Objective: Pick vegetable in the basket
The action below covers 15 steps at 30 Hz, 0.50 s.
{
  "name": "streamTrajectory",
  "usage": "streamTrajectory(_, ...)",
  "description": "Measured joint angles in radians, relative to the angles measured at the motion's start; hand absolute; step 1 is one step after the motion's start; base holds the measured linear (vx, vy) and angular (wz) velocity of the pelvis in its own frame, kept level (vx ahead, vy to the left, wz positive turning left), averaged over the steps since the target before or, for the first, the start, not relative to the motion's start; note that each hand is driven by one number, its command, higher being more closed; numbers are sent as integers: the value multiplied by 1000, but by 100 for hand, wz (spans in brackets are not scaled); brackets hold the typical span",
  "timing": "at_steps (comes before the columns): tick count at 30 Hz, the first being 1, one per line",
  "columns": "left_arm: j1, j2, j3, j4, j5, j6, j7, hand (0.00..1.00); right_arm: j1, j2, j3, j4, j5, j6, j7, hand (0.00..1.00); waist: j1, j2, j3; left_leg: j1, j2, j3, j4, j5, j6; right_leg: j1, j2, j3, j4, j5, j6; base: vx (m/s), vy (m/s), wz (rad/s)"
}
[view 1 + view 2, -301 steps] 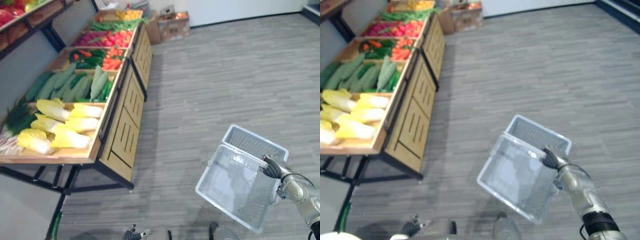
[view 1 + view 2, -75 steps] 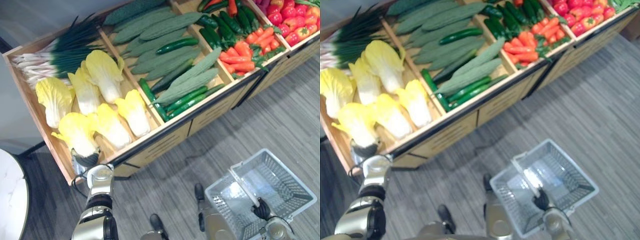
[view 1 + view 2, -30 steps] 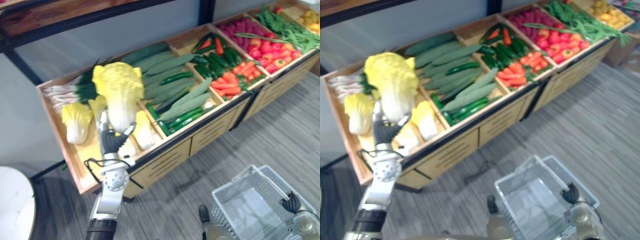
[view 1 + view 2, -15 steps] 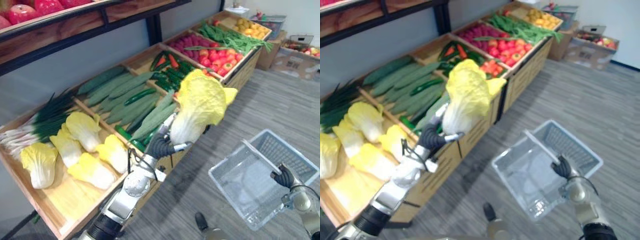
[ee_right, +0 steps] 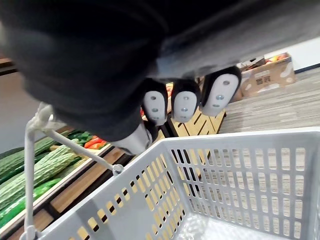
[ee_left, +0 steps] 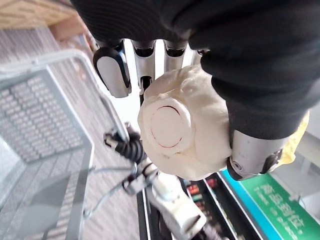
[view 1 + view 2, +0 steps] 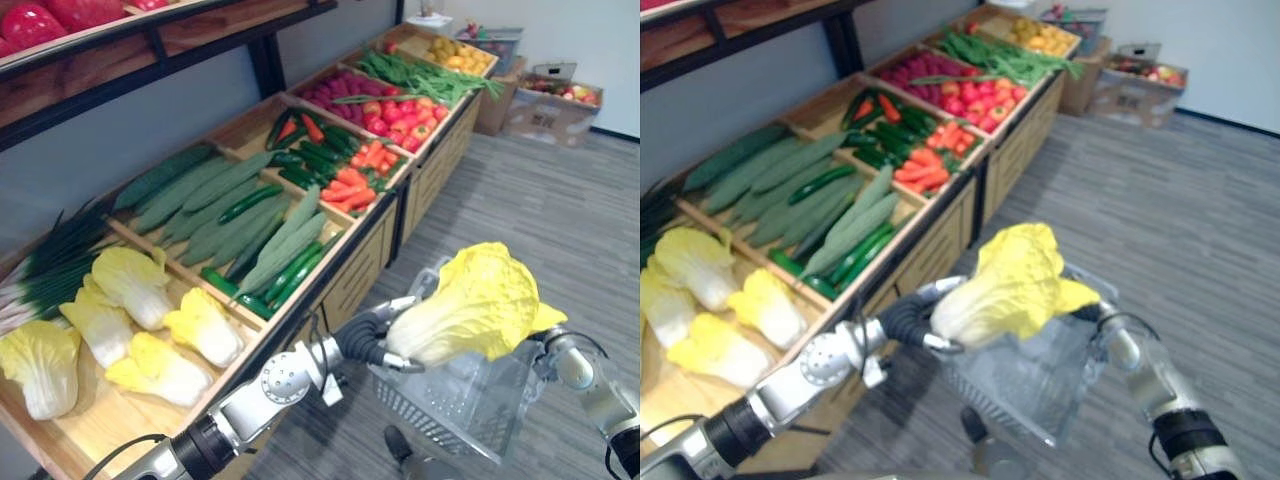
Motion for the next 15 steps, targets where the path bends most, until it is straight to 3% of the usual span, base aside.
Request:
streamTrajectory(5, -17, 35, -80, 0, -21, 3, -78, 100, -42, -24, 30, -24, 38, -15, 21, 100, -6, 14, -19, 18, 4, 61, 8, -7, -9, -16, 30, 52, 11, 2, 3, -8, -1, -34)
streamTrajectory(15, -35, 49, -166, 92, 47, 5, -90, 100, -134, -47, 182, -111, 69, -18, 45, 100, -35, 24, -39, 66, 3, 168, 19, -15, -23, -23, 82, 143, 25, 17, 4, 12, 12, -31)
